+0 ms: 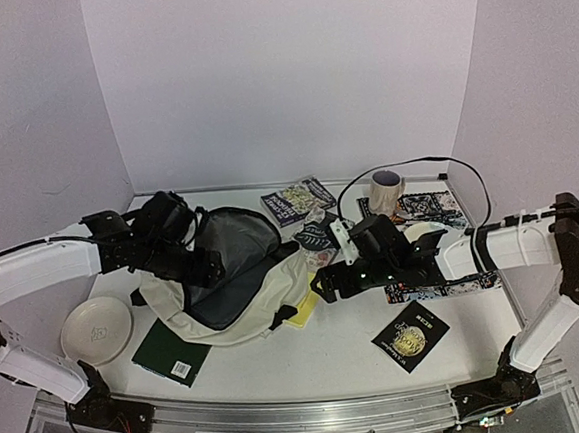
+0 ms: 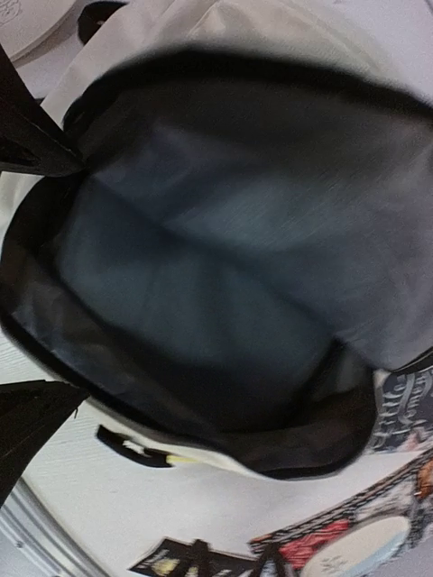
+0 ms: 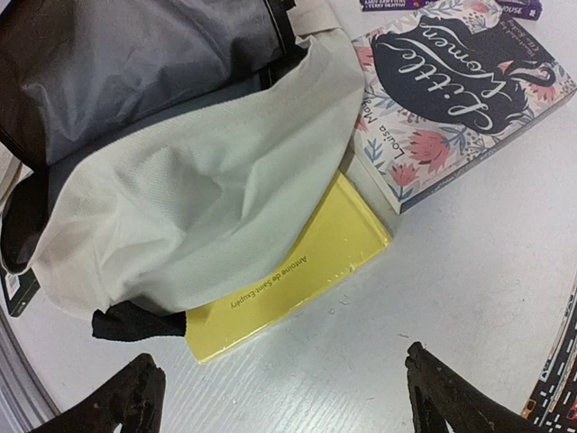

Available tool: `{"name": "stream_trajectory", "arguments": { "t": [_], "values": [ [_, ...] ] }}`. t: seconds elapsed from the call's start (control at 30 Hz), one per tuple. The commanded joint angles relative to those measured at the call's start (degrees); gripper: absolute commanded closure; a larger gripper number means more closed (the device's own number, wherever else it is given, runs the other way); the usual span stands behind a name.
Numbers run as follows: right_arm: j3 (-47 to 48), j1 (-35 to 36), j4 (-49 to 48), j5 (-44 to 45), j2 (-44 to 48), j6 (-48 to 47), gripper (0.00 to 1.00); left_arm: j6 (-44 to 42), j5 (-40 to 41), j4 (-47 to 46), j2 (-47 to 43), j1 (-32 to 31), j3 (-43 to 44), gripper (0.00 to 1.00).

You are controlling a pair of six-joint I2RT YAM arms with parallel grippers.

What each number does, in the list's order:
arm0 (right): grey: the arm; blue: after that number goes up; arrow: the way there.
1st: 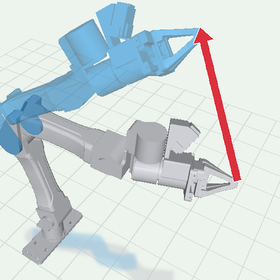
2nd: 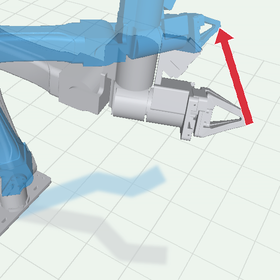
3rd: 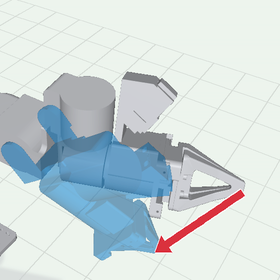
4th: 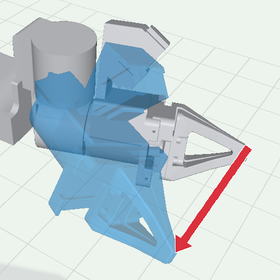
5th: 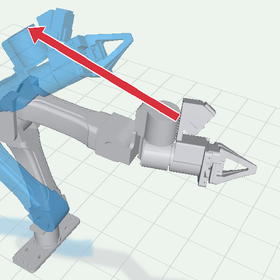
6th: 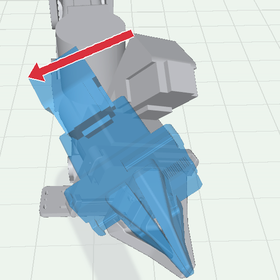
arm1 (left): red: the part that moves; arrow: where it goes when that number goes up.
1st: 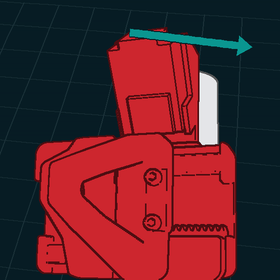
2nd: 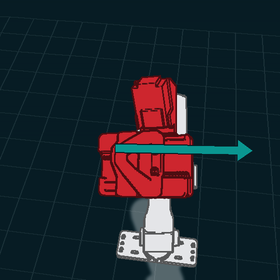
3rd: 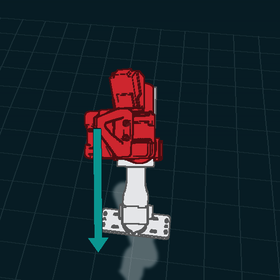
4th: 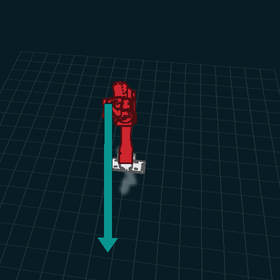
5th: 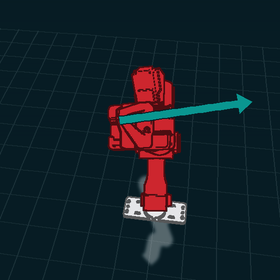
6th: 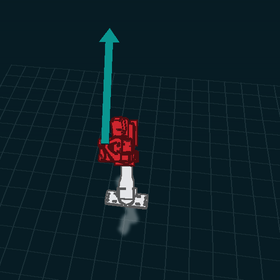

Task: Pack the student bag
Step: Move the student bag to the corner of the board.

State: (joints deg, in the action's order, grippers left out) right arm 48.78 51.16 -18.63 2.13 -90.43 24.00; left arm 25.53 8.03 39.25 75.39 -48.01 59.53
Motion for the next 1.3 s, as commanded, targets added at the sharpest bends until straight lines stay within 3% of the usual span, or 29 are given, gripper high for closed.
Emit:
{"name": "stream_trajectory", "arguments": {
  "t": [0.0, 0.13, 0.23, 0.57, 0.73, 0.9, 1.27],
  "values": [
    [-0.8, -0.1, 0.5, 1.6, 1.8, 0.3, 0.07, 9.0, 0.0, 0.5, 1.9, -9.7, 0.6, 0.17],
    [-0.8, -0.1, 0.5, 1.9, 1.7, 0.1, 0.06, 13.2, 4.5, 0.3, 6.8, -21.1, 4.9, 0.15],
    [-1.1, -0.1, 0.1, 2.7, 1.7, 0.4, 0.06, 14.0, 4.7, -1.1, 11.6, -24.8, 6.6, 0.16],
    [-1.3, -0.2, 0.4, 5.1, 2.4, 1.1, 0.03, 11.1, 2.4, -7.6, 24.7, -25.7, 7.8, 0.32],
    [0.8, -1.0, 0.5, 3.5, -0.1, 0.0, 0.03, 9.6, 8.3, -7.7, 29.0, -23.5, 7.4, 0.41],
    [5.3, -2.4, 1.0, 1.2, -4.2, -2.4, 0.03, 7.2, 14.5, -7.6, 29.6, -16.9, 5.4, 0.47],
    [16.1, -4.2, 2.3, -2.1, -17.5, -6.5, 0.15, 1.9, 23.3, -7.8, 26.8, -6.3, 5.7, 0.46]
  ]
}}
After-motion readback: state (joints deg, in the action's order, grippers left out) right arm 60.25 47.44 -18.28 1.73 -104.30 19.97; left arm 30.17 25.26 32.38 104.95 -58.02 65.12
